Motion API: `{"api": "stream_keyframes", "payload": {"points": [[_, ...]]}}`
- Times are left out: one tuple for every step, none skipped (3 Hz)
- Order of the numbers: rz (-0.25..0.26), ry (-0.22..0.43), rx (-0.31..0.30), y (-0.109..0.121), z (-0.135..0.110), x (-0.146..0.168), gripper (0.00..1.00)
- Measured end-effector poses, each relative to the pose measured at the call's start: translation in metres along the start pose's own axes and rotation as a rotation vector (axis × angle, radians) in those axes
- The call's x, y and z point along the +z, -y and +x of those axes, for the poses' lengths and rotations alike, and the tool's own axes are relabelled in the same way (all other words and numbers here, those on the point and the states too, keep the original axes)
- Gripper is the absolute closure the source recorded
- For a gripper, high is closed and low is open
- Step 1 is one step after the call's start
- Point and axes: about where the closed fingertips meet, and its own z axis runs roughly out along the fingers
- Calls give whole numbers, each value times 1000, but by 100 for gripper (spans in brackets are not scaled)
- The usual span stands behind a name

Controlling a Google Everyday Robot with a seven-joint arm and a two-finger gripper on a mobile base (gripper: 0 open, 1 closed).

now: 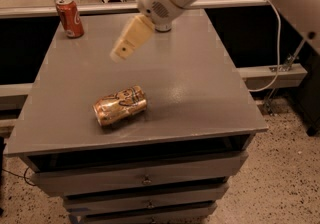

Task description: Move coke can near 7up can

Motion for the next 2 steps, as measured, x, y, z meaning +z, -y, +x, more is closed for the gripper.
{"api": "stream_keyframes", "payload": {"points": [[6,119,45,29,-33,69,0],[41,199,115,53,-41,124,0]]}}
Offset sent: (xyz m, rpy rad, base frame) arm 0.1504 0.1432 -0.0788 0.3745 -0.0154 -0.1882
